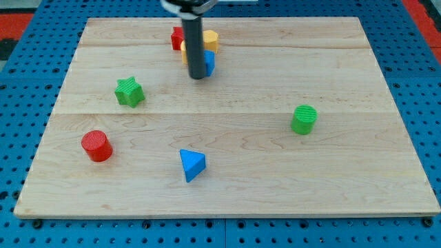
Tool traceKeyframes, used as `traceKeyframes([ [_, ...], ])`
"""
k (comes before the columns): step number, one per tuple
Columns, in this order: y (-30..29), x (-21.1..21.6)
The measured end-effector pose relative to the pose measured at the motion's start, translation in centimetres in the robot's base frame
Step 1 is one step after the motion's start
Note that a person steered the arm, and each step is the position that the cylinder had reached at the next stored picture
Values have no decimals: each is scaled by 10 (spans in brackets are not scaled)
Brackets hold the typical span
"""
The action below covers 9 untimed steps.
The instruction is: Move the green circle down to the yellow heart
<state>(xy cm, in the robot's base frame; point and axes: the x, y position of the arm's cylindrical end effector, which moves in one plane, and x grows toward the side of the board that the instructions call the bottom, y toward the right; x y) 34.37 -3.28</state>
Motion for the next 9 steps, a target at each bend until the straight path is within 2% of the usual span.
traceKeyframes([
  [1,14,-15],
  [3,69,2],
  [5,161,1],
  [6,184,1],
  [7,191,5],
  [9,205,49],
])
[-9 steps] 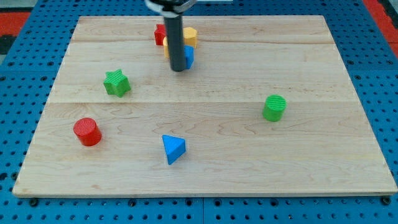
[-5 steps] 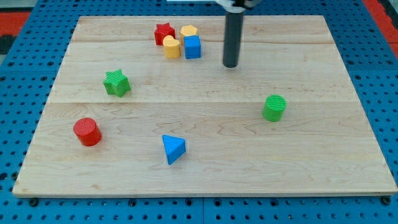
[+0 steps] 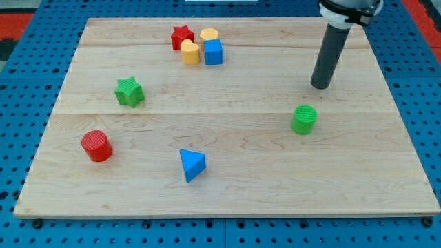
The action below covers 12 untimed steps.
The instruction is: Move the green circle down to the yellow heart
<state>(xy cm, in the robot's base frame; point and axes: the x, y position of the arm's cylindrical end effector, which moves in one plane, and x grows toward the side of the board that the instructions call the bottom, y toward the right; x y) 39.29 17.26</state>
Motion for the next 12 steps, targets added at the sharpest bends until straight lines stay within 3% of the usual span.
traceKeyframes([
  [2,-10,68],
  [3,-42,82],
  [4,-140,82],
  [6,-168,113],
  [7,-217,91],
  [9,-194,35],
  [10,-144,35],
  [11,-175,6],
  [12,-190,7],
])
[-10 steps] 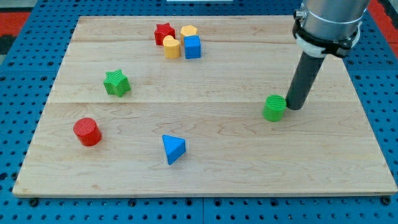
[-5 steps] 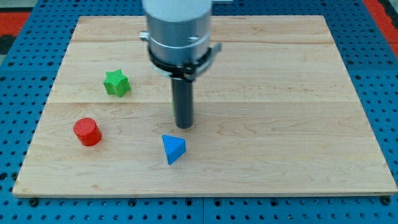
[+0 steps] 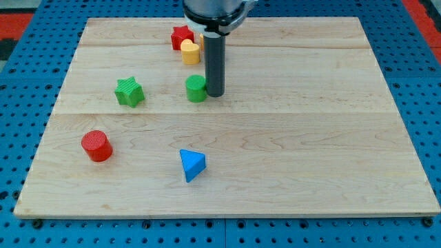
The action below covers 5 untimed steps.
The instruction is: Move the green circle down to the yellow heart
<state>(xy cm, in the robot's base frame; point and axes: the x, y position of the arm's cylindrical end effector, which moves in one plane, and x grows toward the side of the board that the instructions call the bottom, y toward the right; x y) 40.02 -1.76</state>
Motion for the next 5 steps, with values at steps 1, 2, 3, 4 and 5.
traceKeyframes([
  [1,0,42],
  [2,-30,-1],
  [3,-39,-36],
  [4,-37,-29],
  [5,-55,-28],
])
